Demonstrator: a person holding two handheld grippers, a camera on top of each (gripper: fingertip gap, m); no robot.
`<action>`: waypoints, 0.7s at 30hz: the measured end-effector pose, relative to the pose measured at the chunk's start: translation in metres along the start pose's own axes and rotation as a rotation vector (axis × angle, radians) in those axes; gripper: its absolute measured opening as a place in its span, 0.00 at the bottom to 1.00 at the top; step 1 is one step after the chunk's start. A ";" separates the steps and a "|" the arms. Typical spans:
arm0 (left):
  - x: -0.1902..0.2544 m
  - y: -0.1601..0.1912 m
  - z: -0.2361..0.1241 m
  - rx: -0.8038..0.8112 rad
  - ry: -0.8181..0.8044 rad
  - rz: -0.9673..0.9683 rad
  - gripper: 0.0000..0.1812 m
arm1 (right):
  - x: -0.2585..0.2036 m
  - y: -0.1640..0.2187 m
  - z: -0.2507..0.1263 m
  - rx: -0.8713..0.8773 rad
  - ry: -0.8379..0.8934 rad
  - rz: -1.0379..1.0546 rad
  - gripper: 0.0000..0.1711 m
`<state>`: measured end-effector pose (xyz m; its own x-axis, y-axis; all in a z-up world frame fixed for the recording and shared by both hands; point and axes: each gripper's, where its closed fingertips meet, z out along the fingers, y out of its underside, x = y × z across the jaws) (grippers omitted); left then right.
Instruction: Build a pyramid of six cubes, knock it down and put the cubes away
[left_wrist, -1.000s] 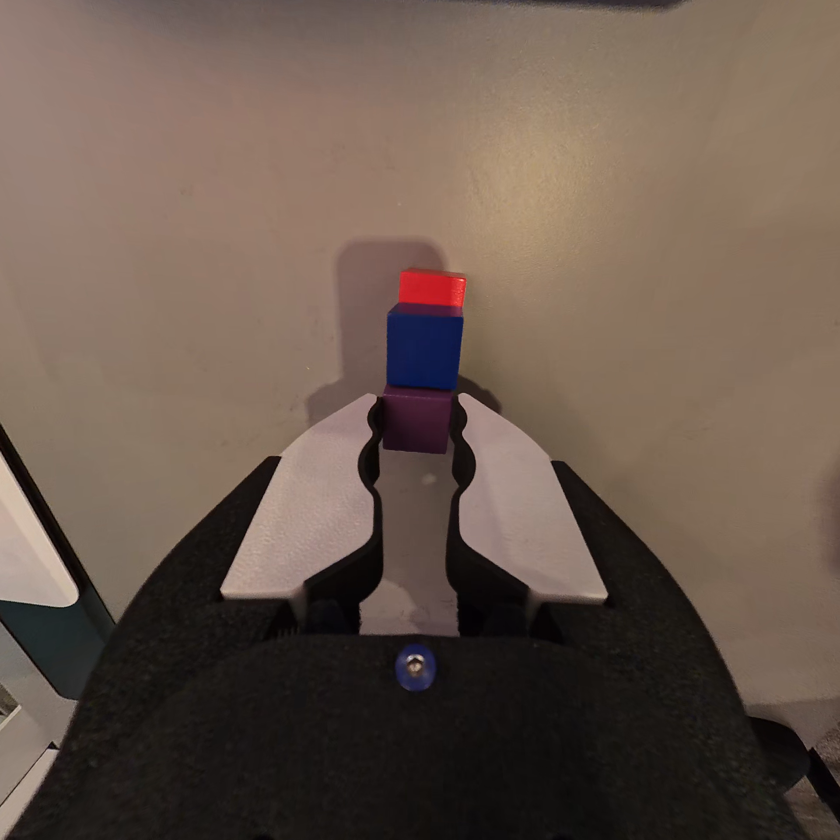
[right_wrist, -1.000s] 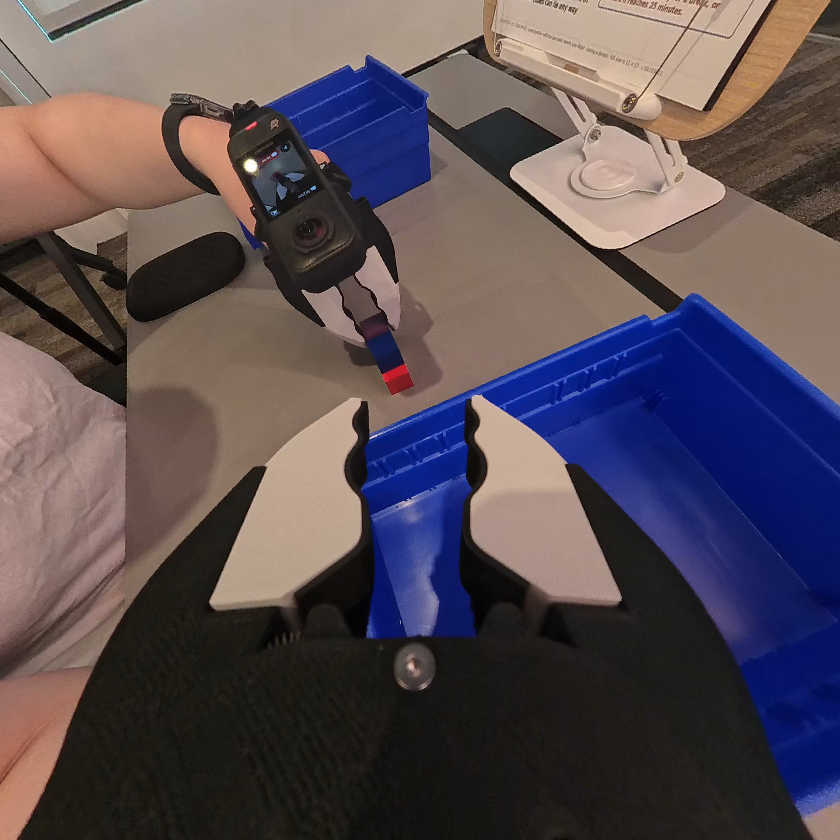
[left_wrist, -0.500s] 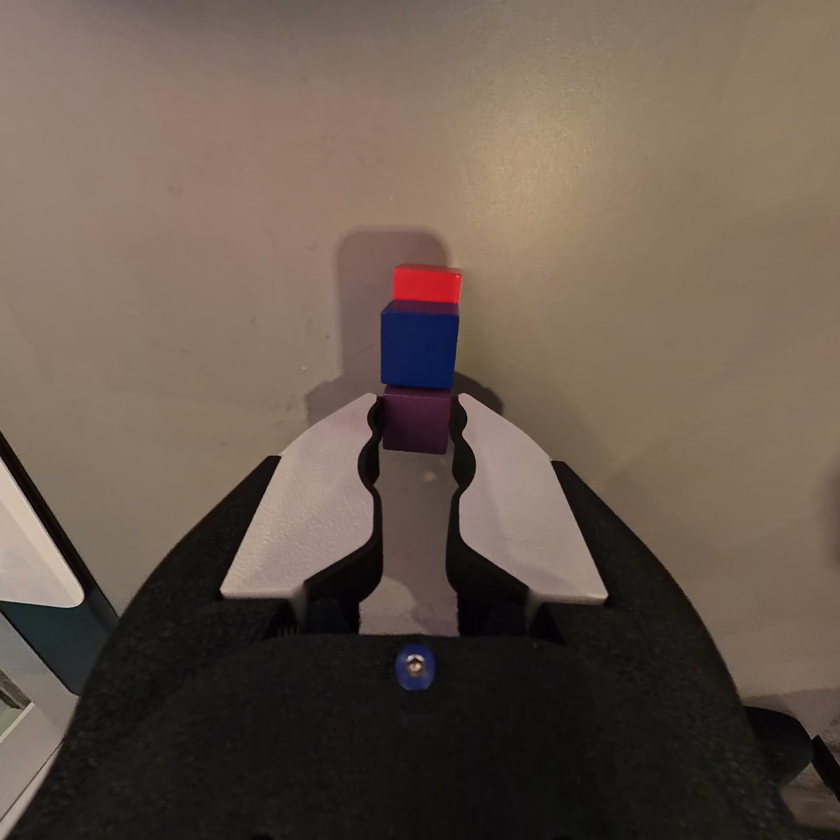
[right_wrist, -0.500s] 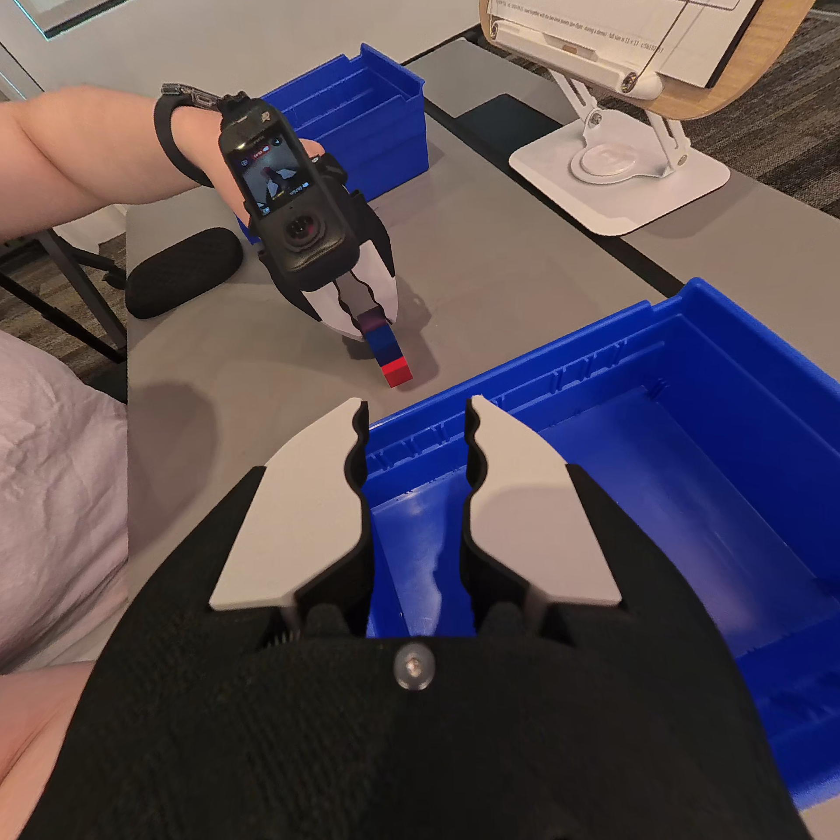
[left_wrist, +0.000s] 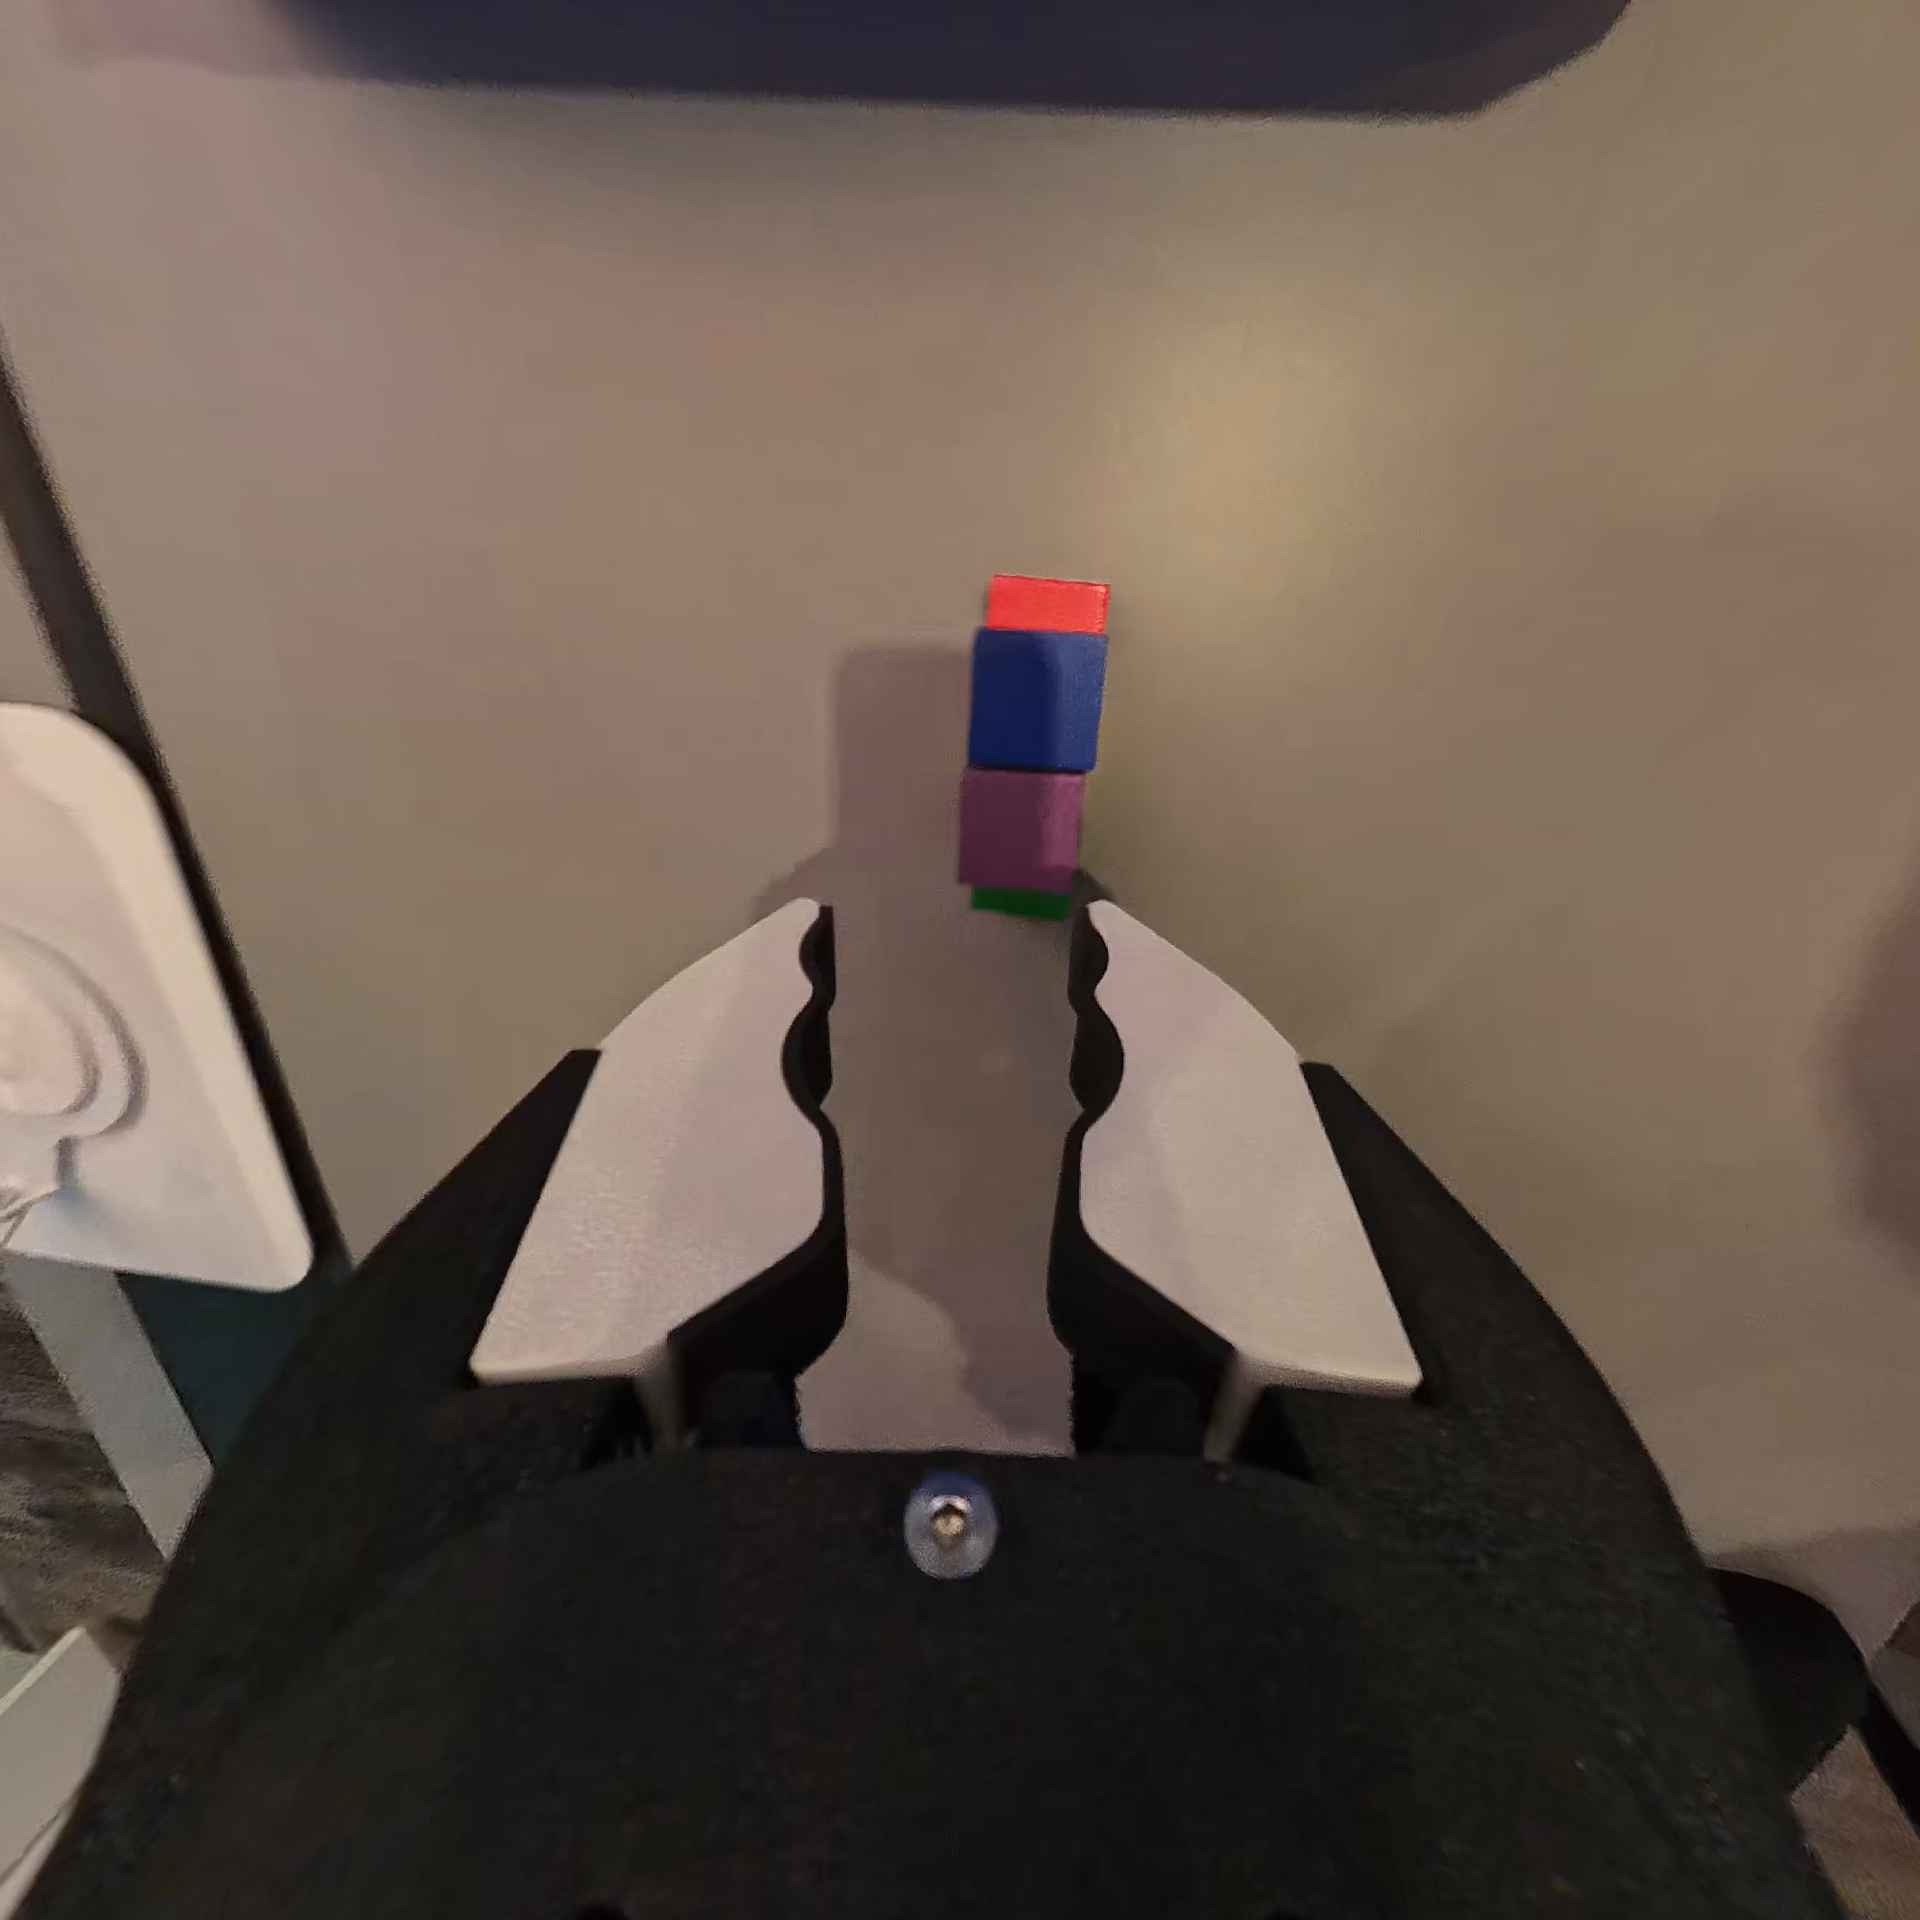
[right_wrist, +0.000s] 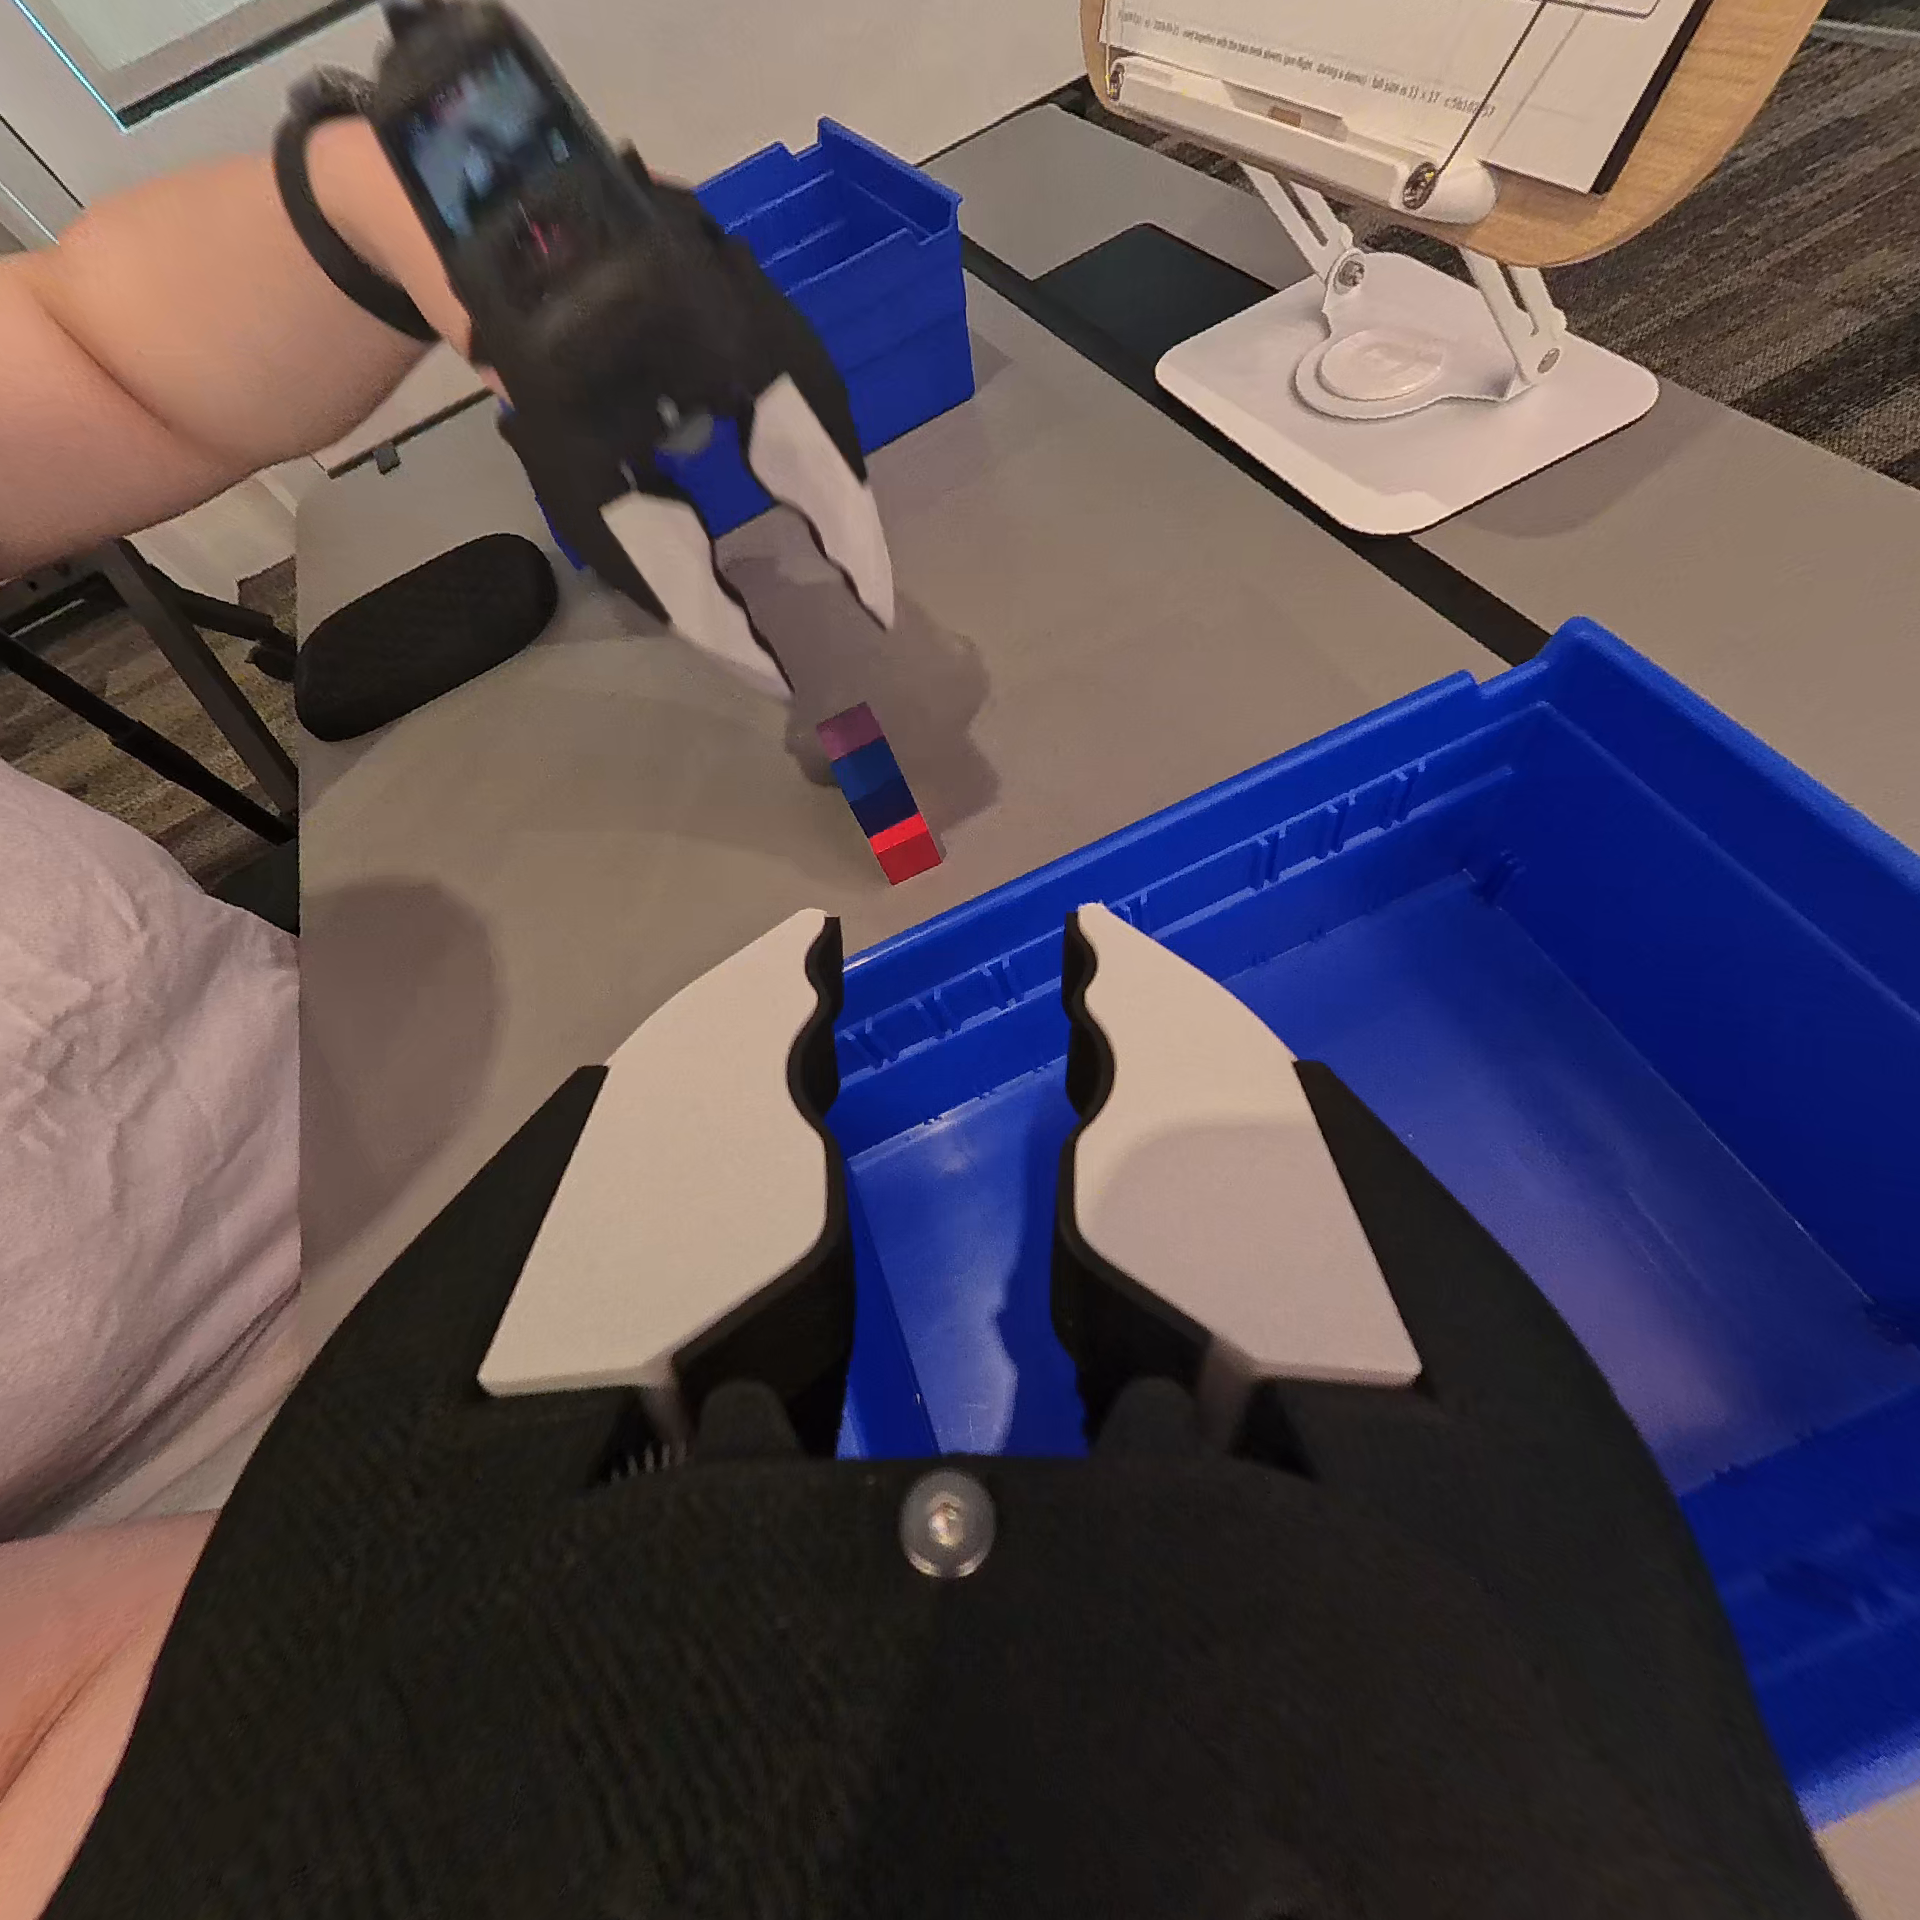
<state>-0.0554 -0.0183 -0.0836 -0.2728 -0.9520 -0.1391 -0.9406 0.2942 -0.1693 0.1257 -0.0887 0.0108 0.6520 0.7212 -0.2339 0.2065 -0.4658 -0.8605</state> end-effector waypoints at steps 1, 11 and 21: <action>-0.005 0.000 -0.013 0.038 -0.012 -0.022 0.24 | 0.000 0.000 0.000 0.000 0.002 -0.001 0.24; -0.055 0.079 -0.154 0.487 -0.299 -0.348 0.24 | -0.009 -0.010 0.001 0.009 0.000 -0.043 0.24; -0.094 0.315 -0.117 0.084 -0.465 -0.786 0.19 | -0.010 -0.008 0.013 -0.038 0.002 -0.050 0.24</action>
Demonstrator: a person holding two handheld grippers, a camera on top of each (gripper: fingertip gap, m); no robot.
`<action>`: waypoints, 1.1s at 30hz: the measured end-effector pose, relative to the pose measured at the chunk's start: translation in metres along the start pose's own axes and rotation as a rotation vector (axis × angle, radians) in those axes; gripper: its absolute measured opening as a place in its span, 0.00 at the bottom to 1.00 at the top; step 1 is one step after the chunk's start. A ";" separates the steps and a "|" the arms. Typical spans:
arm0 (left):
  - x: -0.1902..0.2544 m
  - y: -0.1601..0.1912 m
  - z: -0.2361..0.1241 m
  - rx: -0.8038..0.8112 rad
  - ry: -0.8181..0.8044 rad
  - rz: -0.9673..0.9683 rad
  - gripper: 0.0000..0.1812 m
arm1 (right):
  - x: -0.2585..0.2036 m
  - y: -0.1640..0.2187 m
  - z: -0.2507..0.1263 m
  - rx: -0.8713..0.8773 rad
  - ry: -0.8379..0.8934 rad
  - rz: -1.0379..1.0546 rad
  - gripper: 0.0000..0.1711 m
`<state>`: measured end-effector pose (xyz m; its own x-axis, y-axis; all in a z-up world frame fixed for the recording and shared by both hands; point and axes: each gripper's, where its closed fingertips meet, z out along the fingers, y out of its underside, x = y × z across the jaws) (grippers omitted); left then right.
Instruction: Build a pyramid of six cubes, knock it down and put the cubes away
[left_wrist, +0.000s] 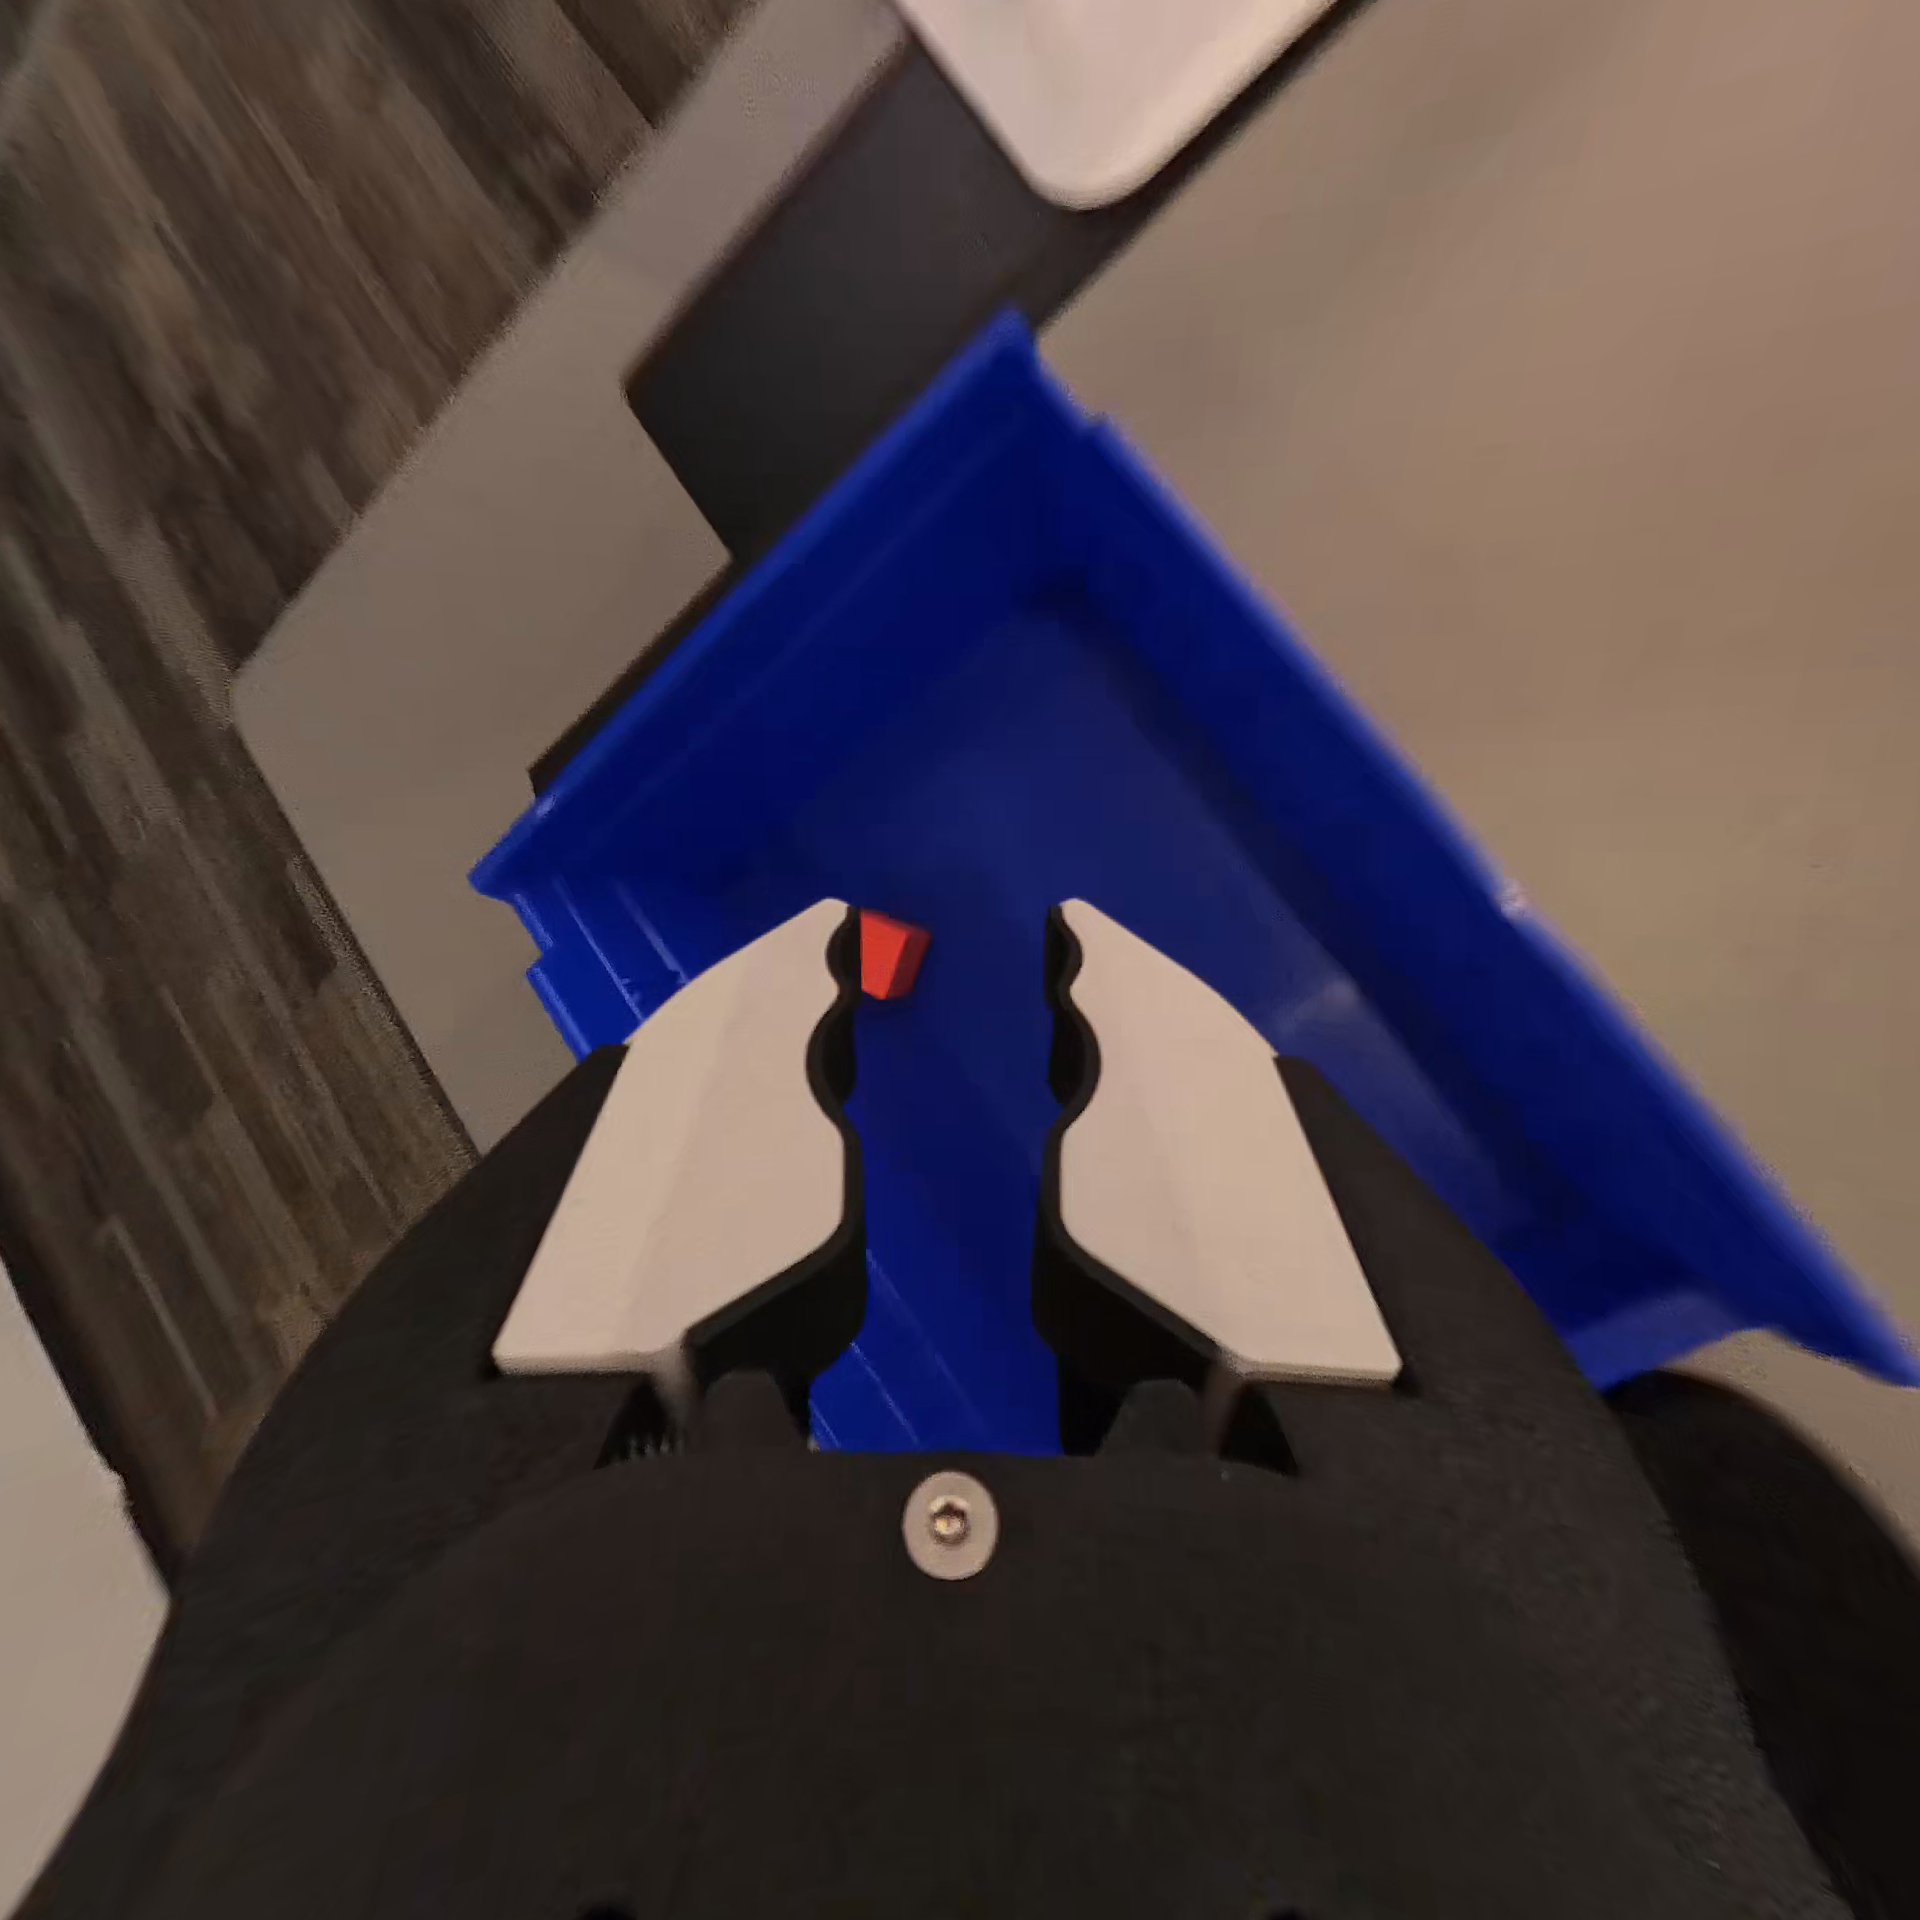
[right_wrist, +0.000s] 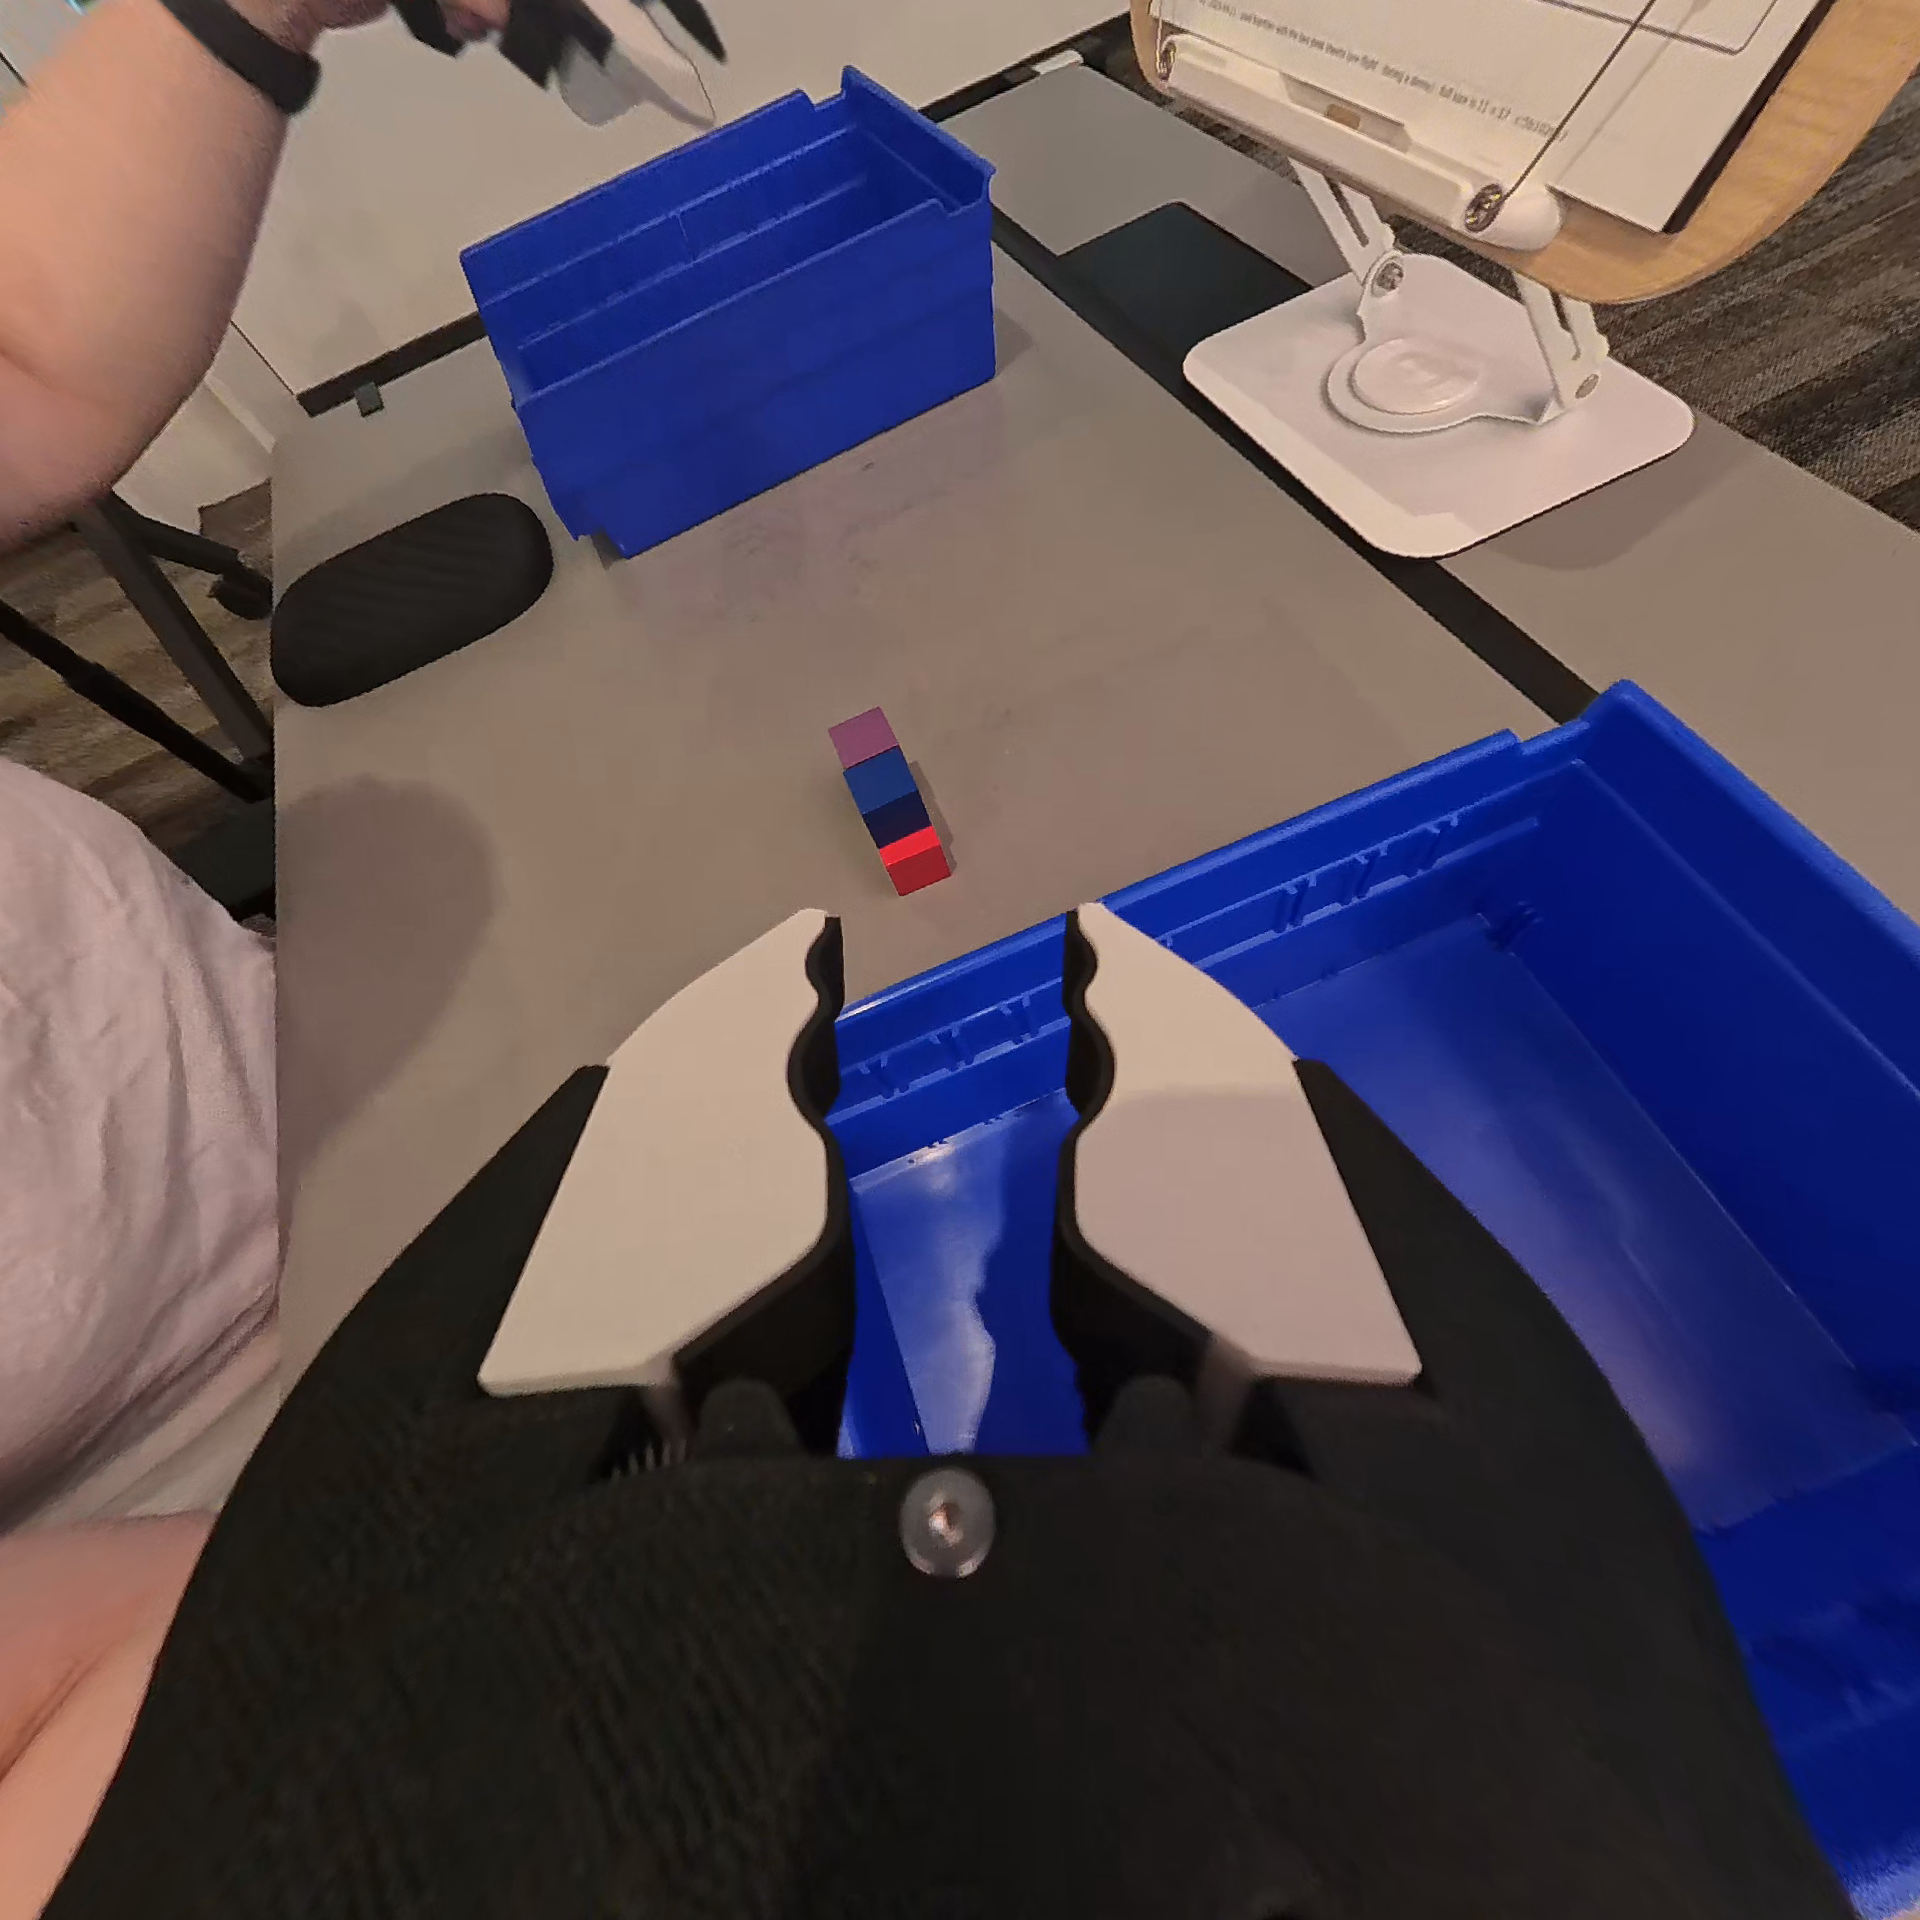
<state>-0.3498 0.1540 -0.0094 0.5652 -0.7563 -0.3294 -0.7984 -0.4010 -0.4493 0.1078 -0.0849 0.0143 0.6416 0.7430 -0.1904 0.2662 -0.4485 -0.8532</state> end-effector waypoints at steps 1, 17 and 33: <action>-0.002 0.011 0.016 -0.036 0.020 0.055 0.19 | -0.001 0.001 0.001 -0.003 -0.004 -0.001 0.24; -0.033 0.088 0.124 -0.418 0.118 0.305 0.24 | -0.004 0.003 -0.011 0.015 0.011 0.008 0.24; -0.037 0.066 0.088 -0.394 0.049 0.318 0.16 | 0.000 0.011 -0.009 -0.008 -0.005 0.026 0.24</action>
